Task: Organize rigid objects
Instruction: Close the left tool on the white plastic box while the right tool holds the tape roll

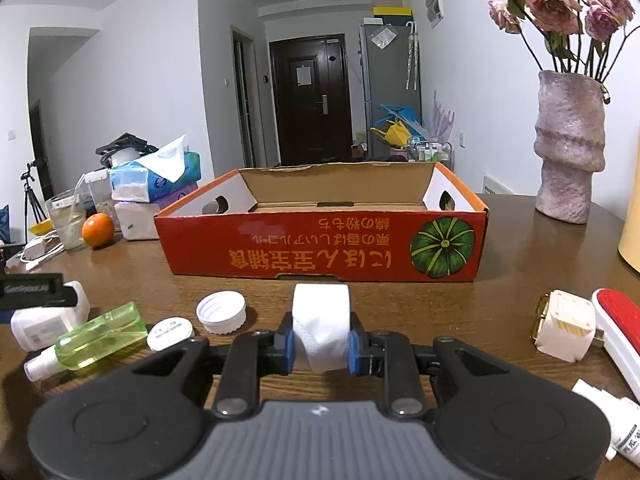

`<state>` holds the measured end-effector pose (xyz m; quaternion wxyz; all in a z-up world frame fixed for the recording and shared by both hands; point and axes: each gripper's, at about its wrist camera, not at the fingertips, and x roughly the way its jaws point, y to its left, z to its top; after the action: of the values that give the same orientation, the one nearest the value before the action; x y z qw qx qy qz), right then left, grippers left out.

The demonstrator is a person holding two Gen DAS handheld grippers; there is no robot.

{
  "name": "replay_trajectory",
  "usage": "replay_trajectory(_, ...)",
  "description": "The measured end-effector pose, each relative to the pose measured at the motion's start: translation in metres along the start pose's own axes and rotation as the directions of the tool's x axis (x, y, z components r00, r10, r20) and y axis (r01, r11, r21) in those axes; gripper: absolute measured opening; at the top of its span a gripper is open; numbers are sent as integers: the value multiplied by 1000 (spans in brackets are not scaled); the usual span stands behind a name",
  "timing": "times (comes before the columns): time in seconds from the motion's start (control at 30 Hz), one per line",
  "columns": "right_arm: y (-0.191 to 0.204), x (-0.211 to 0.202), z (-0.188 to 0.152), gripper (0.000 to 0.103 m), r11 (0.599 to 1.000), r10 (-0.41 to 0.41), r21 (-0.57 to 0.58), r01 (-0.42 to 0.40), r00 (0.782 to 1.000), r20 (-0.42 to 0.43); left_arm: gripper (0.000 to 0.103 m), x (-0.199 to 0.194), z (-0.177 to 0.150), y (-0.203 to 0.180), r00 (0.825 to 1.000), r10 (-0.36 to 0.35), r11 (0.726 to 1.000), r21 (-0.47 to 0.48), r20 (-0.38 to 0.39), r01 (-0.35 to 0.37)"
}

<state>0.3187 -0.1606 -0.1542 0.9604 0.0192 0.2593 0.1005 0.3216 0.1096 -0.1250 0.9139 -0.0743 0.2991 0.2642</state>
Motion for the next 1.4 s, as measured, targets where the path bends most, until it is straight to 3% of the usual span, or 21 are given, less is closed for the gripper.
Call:
replay_trajectory(0.13, -5, 3, 1, 24, 1000, 7, 20, -7, 1000, -6, 103, 8, 1, 2, 999, 24, 999, -31, -27, -25)
replay_trajectory(0.47, -4, 2, 0, 24, 1000, 12, 21, -11, 1000, -11, 103, 15, -2, 2, 999, -19, 1000, -8, -42, 19)
replay_trajectory(0.57, -5, 1, 0, 24, 1000, 14, 18, -14, 1000, -9, 86, 17, -4, 2, 997, -54, 999, -4, -58, 53)
replay_trajectory(0.83, -4, 1, -1, 24, 1000, 22, 21, -22, 1000, -10, 83, 15, -2, 11, 996, -76, 997, -14, -47, 76)
replay_trajectory(1.1, -5, -1, 0, 24, 999, 36, 28, -36, 999, -6, 83, -8, 0, 20, 995, -93, 996, -4, 41, 93)
replay_trajectory(1.4, -2, -4, 0, 24, 999, 41, 14, -41, 999, 7, 83, -42, -4, 11, 978, -165, 985, 63, 130, 158)
